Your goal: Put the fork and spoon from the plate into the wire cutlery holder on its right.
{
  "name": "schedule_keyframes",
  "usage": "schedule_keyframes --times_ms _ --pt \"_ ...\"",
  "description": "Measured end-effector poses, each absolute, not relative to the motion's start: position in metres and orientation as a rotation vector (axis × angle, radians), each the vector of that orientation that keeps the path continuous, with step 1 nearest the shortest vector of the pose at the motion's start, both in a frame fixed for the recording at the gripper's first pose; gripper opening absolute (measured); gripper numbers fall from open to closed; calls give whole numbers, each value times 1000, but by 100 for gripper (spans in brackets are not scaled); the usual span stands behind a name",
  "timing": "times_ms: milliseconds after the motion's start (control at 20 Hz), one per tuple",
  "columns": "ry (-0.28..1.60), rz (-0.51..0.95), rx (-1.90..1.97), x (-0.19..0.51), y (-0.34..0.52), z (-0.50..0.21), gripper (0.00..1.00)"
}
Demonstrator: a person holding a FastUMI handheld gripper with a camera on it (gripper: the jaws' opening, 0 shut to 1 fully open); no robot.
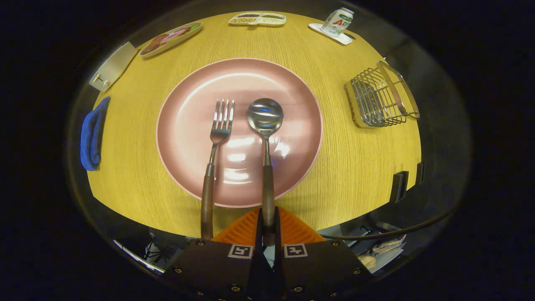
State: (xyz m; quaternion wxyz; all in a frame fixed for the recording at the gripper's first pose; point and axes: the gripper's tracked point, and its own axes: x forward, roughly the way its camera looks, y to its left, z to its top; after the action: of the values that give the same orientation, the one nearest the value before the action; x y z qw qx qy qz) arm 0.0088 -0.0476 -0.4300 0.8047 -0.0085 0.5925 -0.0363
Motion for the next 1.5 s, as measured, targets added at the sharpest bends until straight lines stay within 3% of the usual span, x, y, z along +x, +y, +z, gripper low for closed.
schedule_keyframes --times_ms 150,1100,1500 --pt "1249 -72 -12 12 -48 -421 4" --pt "1050 -271 -63 26 -117 -297 4" --pt "1098 -367 42 26 -177 -303 4"
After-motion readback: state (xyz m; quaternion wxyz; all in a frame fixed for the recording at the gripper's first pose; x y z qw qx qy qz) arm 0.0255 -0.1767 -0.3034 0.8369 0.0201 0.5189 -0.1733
